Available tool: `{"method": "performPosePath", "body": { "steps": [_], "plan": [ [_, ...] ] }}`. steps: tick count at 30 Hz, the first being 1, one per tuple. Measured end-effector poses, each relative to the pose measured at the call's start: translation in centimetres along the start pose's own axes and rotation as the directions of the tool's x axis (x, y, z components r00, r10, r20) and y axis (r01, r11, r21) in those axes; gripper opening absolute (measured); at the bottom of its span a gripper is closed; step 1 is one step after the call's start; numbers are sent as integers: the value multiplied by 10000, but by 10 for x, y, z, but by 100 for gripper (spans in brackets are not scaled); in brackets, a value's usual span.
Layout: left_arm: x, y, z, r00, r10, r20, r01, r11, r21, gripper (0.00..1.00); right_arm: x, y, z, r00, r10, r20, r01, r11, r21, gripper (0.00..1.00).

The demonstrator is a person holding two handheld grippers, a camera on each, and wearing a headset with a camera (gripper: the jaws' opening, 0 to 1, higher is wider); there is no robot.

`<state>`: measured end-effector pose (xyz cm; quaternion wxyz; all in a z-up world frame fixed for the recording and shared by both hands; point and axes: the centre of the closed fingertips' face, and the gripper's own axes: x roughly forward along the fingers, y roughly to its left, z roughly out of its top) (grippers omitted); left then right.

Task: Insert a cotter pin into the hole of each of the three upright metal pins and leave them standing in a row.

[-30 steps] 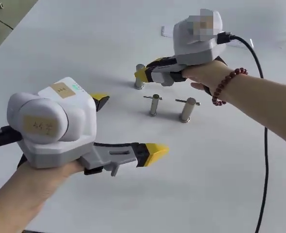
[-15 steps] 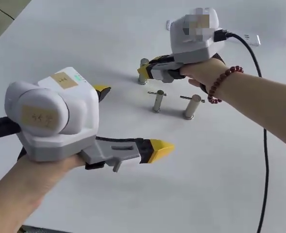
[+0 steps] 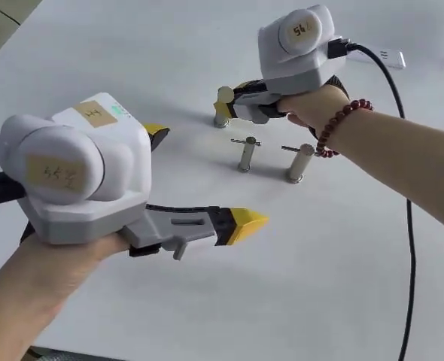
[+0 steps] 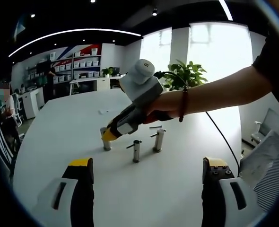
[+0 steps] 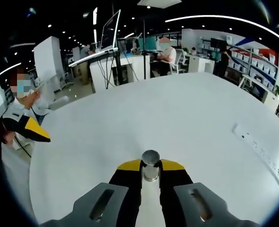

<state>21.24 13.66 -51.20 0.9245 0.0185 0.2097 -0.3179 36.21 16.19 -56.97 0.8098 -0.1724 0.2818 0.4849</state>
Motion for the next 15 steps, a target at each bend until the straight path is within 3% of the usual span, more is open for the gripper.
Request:
{"method": "performPosePath", "body": {
  "steps": [9, 13, 15],
  "plan": [
    [-4, 2, 5, 9999, 98, 95, -99, 9999, 67, 96, -2, 27, 11, 9977, 670, 35, -668, 9967, -453, 7],
    [-8, 4, 6, 9997, 216, 93, -217, 9997, 108, 96, -1, 42, 15, 9936, 1126, -27, -1125, 9902, -833, 7],
    [-12, 4, 7, 9995, 288, 134, -290, 9995, 126, 96, -5, 58, 13, 9906, 1353, -198, -1367, 9828, -1239, 7]
  ]
}}
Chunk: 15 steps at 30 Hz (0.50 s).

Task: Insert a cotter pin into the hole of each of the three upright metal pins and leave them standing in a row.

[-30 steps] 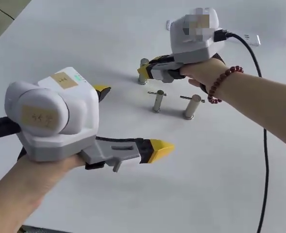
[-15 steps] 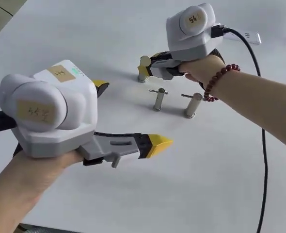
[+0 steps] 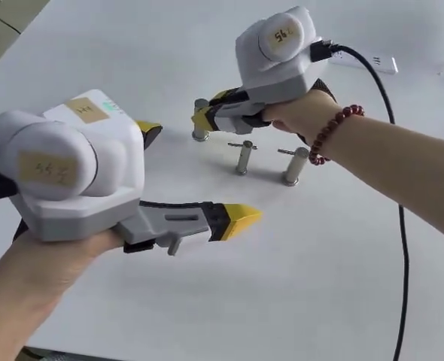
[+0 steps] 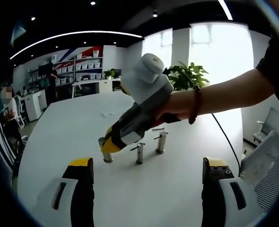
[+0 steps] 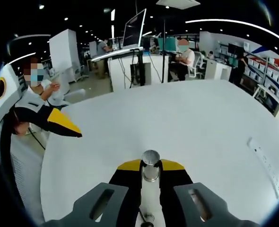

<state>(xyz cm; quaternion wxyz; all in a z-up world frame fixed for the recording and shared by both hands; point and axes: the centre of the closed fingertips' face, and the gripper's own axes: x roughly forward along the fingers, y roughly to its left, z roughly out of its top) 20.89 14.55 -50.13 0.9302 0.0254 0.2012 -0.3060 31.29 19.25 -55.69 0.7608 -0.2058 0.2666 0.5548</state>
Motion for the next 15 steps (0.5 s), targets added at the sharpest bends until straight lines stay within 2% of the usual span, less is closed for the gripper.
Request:
{"method": "performPosePath", "body": {
  "steps": [3, 6, 11, 14, 15],
  "plan": [
    [-4, 1, 1, 9999, 122, 52, -122, 9999, 14, 96, -4, 17, -1, 9996, 286, -46, -286, 9996, -48, 7],
    [-7, 1, 0, 9999, 162, 57, -162, 9999, -6, 95, -4, 20, 0, 9987, 501, -9, -501, 9987, 18, 7],
    [-12, -1, 0, 9997, 220, 92, -220, 9998, -1, 94, -15, 45, -3, 9961, 877, 42, -877, 9961, -69, 7],
    [-13, -2, 0, 9997, 244, 102, -244, 9997, 46, 94, -20, 54, -8, 9947, 1029, 14, -1029, 9947, -69, 7],
    [-14, -2, 0, 9996, 253, 102, -253, 9997, 59, 94, -20, 52, -9, 9940, 1091, -3, -1091, 9940, -74, 7]
  ]
}}
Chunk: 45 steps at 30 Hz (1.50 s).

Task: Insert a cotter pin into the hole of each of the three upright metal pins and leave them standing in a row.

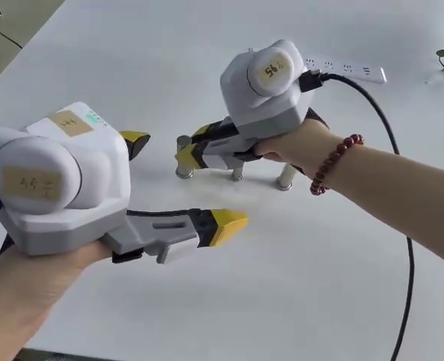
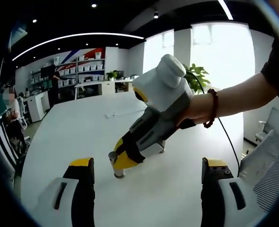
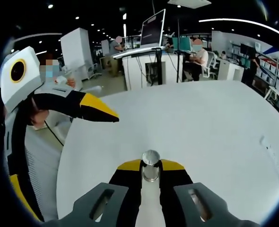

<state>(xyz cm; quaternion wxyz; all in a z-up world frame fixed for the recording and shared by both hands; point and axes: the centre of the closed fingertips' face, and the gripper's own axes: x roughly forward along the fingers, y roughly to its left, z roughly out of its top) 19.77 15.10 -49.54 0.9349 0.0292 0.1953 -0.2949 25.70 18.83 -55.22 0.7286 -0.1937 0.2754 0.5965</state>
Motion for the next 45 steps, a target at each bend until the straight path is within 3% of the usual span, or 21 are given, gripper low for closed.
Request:
{"method": "performPosePath", "body": {
  "steps": [8, 17, 24, 30, 36, 45],
  "plan": [
    [0, -5, 0, 10000, -61, -6, 61, 10000, -52, 94, -15, 13, -12, 10000, 23, 64, -24, 9998, 207, 8],
    [-1, -11, -2, 10000, 26, -41, -27, 9998, -208, 93, -38, 20, -32, 9995, -295, -77, 297, 9992, 260, 8],
    [-1, -12, -6, 9998, 75, -181, -78, 9998, -207, 92, -55, 18, -45, 9973, -731, -111, 735, 9960, 500, 8],
    [0, -20, -7, 9997, -183, -184, 180, 9997, -172, 93, -70, 12, -59, 9936, -1118, -180, 1127, 9913, 679, 8],
    [1, -30, -12, 9985, -426, -342, 426, 9991, -10, 93, -79, 11, -69, 9904, -1359, -267, 1377, 9872, 805, 8],
    [3, -31, -16, 9980, -526, -360, 521, 9985, -159, 93, -88, 10, -85, 9877, -1530, -318, 1553, 9836, 921, 8]
  ]
}}
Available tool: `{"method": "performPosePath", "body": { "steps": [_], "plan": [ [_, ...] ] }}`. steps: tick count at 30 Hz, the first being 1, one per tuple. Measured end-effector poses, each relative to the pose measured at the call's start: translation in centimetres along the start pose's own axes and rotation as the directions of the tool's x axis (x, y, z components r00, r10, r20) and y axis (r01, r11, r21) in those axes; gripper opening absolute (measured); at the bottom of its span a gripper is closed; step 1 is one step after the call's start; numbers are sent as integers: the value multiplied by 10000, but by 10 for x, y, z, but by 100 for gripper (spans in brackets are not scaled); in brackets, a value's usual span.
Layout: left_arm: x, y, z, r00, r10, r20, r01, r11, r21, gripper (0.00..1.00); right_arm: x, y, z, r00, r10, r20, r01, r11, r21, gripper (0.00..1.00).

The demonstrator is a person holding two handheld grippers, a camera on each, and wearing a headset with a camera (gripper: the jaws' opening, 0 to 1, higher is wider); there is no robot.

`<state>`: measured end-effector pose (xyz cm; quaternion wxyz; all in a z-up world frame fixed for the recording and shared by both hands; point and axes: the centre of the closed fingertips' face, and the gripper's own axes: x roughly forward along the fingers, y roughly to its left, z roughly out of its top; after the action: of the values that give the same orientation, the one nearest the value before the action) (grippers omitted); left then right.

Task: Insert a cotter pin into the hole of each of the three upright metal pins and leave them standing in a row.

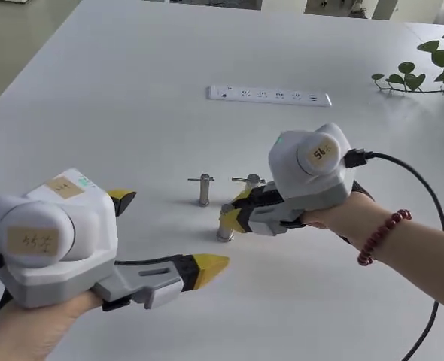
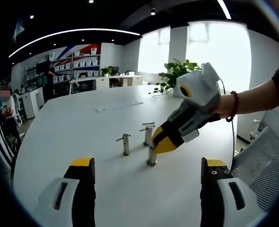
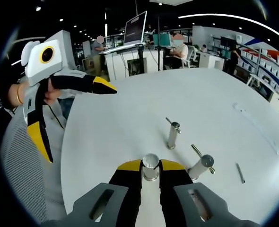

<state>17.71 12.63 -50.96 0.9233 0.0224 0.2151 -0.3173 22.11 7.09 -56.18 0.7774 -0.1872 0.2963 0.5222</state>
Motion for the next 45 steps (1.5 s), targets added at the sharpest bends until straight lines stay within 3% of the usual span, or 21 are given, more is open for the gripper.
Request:
{"method": "performPosePath", "body": {
  "steps": [11, 25, 28, 33, 39, 45],
  "plan": [
    [1, -2, 1, 10000, -31, -29, 31, 9999, 115, 92, -3, -5, -4, 9997, -213, 103, 215, 9996, -157, 8],
    [1, -6, 3, 10000, -62, -67, 64, 9998, 201, 91, -1, -8, -2, 9959, -891, 173, 889, 9960, 86, 9],
    [1, -7, 3, 9999, -122, -65, 124, 9997, 196, 91, 0, -8, -4, 9954, -957, -2, 957, 9953, -160, 9],
    [1, -6, 4, 9999, -146, -38, 147, 9997, 192, 91, 0, -6, 0, 9962, -870, 84, 870, 9962, -9, 21],
    [0, -5, 6, 10000, -81, -20, 81, 9997, 222, 92, -6, -3, 1, 9975, -706, -33, 705, 9972, -232, 23],
    [-2, -4, 7, 10000, -37, 21, 36, 9997, 237, 92, -19, -7, 2, 9979, -648, 13, 647, 9977, 180, 25]
  ]
}}
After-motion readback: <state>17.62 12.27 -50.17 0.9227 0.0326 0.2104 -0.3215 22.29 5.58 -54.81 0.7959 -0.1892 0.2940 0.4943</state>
